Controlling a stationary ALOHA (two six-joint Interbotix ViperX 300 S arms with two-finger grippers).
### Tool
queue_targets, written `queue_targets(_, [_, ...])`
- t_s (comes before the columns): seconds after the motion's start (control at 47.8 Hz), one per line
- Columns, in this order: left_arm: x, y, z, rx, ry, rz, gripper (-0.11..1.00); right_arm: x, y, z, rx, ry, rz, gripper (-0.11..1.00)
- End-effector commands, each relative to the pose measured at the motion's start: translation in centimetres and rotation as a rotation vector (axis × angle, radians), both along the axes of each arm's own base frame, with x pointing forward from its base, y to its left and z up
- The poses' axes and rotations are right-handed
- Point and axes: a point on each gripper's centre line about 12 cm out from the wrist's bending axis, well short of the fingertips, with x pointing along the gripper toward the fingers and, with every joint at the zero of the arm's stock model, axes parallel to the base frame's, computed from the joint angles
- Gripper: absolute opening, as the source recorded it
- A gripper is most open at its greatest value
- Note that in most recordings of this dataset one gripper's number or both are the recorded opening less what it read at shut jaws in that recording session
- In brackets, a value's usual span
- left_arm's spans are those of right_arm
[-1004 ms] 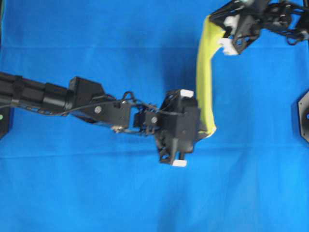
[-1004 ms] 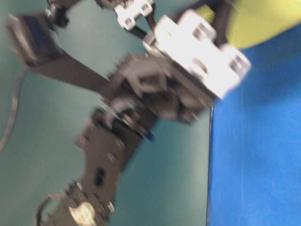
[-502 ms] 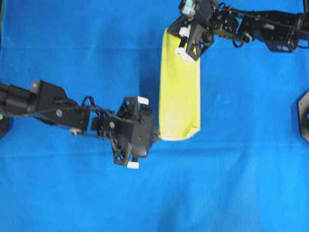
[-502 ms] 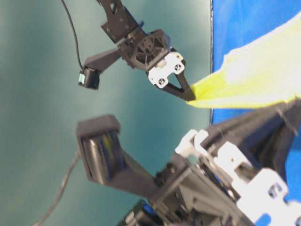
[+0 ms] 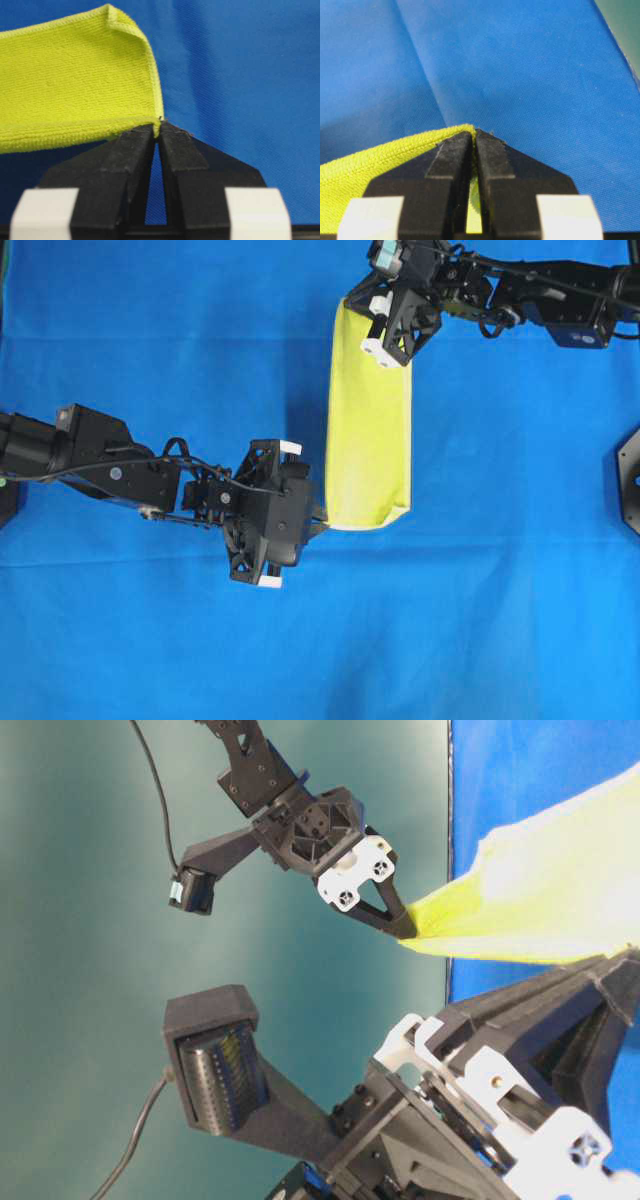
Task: Fold the yellow towel.
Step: 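Lay the strip down vertically, folding it lengthwise, and open both grippers, then withdraw both grippers outward, then move them toward the towel's far end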
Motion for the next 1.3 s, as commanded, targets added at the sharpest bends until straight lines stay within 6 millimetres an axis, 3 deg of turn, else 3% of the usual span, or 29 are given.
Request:
queue_targets(0.0, [0.1,-0.3,1.7,-0.006,-0.044,-0.006,0.05,0.2,-0.6,1.3,-0.022,-0.040,-0.009,0.05])
queue_targets(0.084, [0.2,0.0,1.8,-0.006,-0.044,0.002,0.22,0.2,-0.6,1.3,-0.022,-0.040,-0.009,0.25])
queue_targets(0.209, [0.2,0.3,2.1,-0.002,-0.051,0.004,0.60,0.2,-0.6,1.3,-0.019,-0.038,-0.010,0.59])
queue_targets(0.293, [0.2,0.4,2.6,0.009,-0.057,-0.003,0.77,0.2,-0.6,1.3,-0.020,-0.040,-0.010,0.66])
queue_targets(0.544, [-0.9,0.5,4.4,-0.004,-0.034,0.005,0.64,-0.5,-0.3,2.0,-0.025,-0.046,-0.010,0.63])
queue_targets(0.732, [-2.7,0.7,7.0,-0.007,-0.025,0.007,0.64,-2.4,0.8,4.6,-0.039,-0.097,-0.017,0.63])
queue_targets(0.983, [-5.6,2.4,10.6,-0.019,-0.143,0.044,0.62,-6.9,4.3,7.9,-0.041,-0.201,-0.013,0.62])
queue_targets(1.275, [-11.1,5.3,13.3,-0.029,-0.343,0.124,0.62,-11.6,9.2,9.7,-0.007,-0.314,0.040,0.62])
